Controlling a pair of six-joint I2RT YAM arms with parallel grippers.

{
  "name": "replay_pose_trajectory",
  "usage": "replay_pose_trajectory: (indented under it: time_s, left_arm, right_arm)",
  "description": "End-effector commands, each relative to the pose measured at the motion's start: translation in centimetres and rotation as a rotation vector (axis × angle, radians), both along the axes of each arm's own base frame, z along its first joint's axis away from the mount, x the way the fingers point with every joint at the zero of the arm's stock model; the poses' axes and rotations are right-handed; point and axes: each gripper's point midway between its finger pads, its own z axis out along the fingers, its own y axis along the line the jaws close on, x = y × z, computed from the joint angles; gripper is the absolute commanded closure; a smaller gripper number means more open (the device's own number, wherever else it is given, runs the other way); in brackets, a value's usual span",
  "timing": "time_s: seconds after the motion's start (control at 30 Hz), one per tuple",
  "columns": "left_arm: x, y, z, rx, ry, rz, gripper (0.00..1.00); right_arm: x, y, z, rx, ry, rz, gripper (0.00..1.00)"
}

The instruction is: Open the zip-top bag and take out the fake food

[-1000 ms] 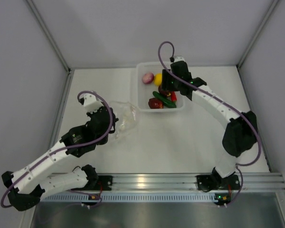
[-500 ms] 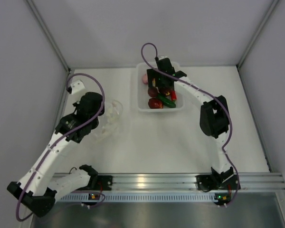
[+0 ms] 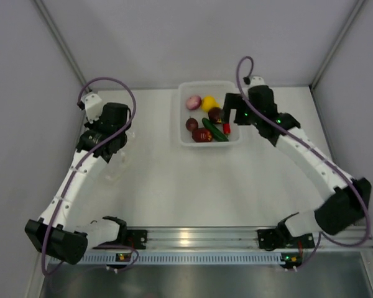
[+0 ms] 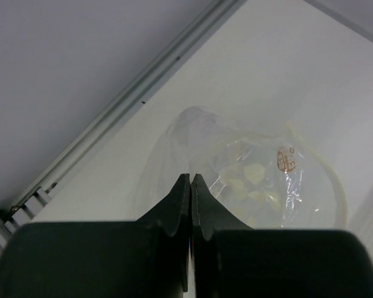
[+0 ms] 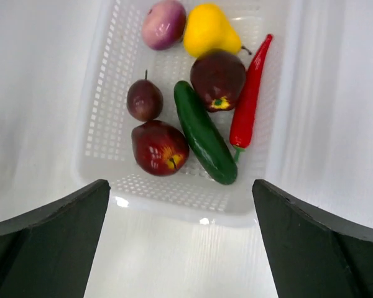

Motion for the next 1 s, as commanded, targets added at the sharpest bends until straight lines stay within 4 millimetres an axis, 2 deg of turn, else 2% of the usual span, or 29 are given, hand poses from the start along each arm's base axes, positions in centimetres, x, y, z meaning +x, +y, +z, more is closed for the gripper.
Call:
replay_pose_trajectory:
  time_s: [0.0,0.03,0.07,0.1,0.13,0.17,0.2,0.27,0.3,0.33,0.37,0.4,0.43,0.47,0.5,0.53,0.57,0.6,0.7,0.73,0.8,0.83,0.9,0.93,0.97]
  left_arm:
    - [0.3,2.7,2.2,0.105,-0.04,0.15,1.0]
    - [0.6,2.7,2.1,0.109,-0.037,0.16,1.0]
    - [1.6,2.4,1.1,0.118,-0.008,0.164,1.0]
    - [2.4,2.1,1.2,0.112,-0.009,0.162,1.0]
    - [3.1,1.7,0.7,0.101,0.003,0.152,1.0]
    - [4.4,1.0,-0.5,0.092,0.035,0.139,1.0]
    - [5.3,0.4,-0.4,0.063,0.02,0.131,1.0]
    - [7.4,-1.0,-1.7,0.022,0.053,0.091,1.0]
    - [8.0,-1.4,-2.0,0.011,0.06,0.082,1.0]
    - [9.1,-2.0,-3.4,0.008,0.095,0.071,1.0]
    - [9.8,-2.4,-3.2,-0.002,0.091,0.063,0.96]
    - [10.3,-2.6,-3.5,0.0,0.105,0.05,0.8]
    - [10.7,-2.9,-4.3,0.003,0.128,0.042,0.71]
    - [11.1,-3.4,-4.1,-0.019,0.125,0.021,0.6]
    - [11.2,-3.7,-4.1,-0.036,0.122,0.01,0.34]
    - [11.1,-3.9,-3.6,-0.055,0.105,0.001,0.25]
    - [10.9,-4.4,-2.7,-0.087,0.083,-0.023,0.11]
    - [10.9,-4.6,-2.8,-0.096,0.089,-0.037,0.02]
    - [10.1,-5.4,0.0,-0.137,0.039,-0.117,0.02]
    - [9.4,-5.4,1.6,-0.145,0.006,-0.137,0.02]
    - [8.3,-5.8,2.8,-0.159,-0.012,-0.194,0.02]
    - [7.2,-5.7,4.7,-0.172,-0.065,-0.221,0.02]
    - [5.8,-5.8,4.8,-0.164,-0.067,-0.275,0.02]
    - [4.3,-5.6,6.3,-0.173,-0.11,-0.297,0.02]
    - [3.5,-5.4,5.7,-0.167,-0.099,-0.304,0.02]
  right_arm:
    - [-5.0,-3.2,2.9,0.136,-0.075,-0.022,0.0]
    - [-6.2,-3.5,2.9,0.146,-0.085,-0.005,0.01]
    - [-7.7,-4.2,1.3,0.127,-0.056,0.002,0.01]
    - [-9.6,-4.9,3.1,0.144,-0.107,0.018,0.01]
    - [-10.7,-5.5,3.1,0.133,-0.114,0.029,0.01]
    - [-12.1,-6.4,2.2,0.099,-0.091,0.029,0.01]
    - [-13.3,-8.2,3.4,0.087,-0.144,-0.025,0.01]
    - [-14.8,-10.2,3.2,0.062,-0.151,-0.088,0.0]
    - [-15.8,-11.3,4.4,0.079,-0.205,-0.118,0.01]
    - [-16.2,-12.2,3.9,0.069,-0.216,-0.156,0.0]
    - [-16.5,-12.6,4.4,0.082,-0.257,-0.166,0.01]
    - [-17.6,-13.3,5.5,0.11,-0.323,-0.175,0.01]
    - [-17.9,-13.6,4.7,0.108,-0.334,-0.176,0.01]
    - [-18.4,-13.8,5.0,0.107,-0.362,-0.167,0.01]
    - [-19.3,-14.0,5.5,0.125,-0.395,-0.15,0.01]
    - [-19.6,-14.0,5.5,0.126,-0.401,-0.143,0.01]
    - [-20.0,-14.4,5.8,0.117,-0.41,-0.15,0.01]
    - [-20.0,-14.5,5.5,0.108,-0.4,-0.148,0.01]
    - [-19.8,-15.3,5.9,0.061,-0.384,-0.185,0.0]
    - [-19.9,-16.0,6.2,0.036,-0.378,-0.211,0.01]
    - [-19.3,-16.6,6.2,-0.011,-0.355,-0.242,0.0]
    - [-19.4,-17.0,6.4,-0.032,-0.35,-0.251,0.01]
    - [-19.2,-17.5,6.4,-0.07,-0.33,-0.275,0.01]
    - [-19.3,-18.0,6.9,-0.078,-0.335,-0.294,0.01]
    - [-19.4,-18.1,6.8,-0.083,-0.328,-0.298,0.0]
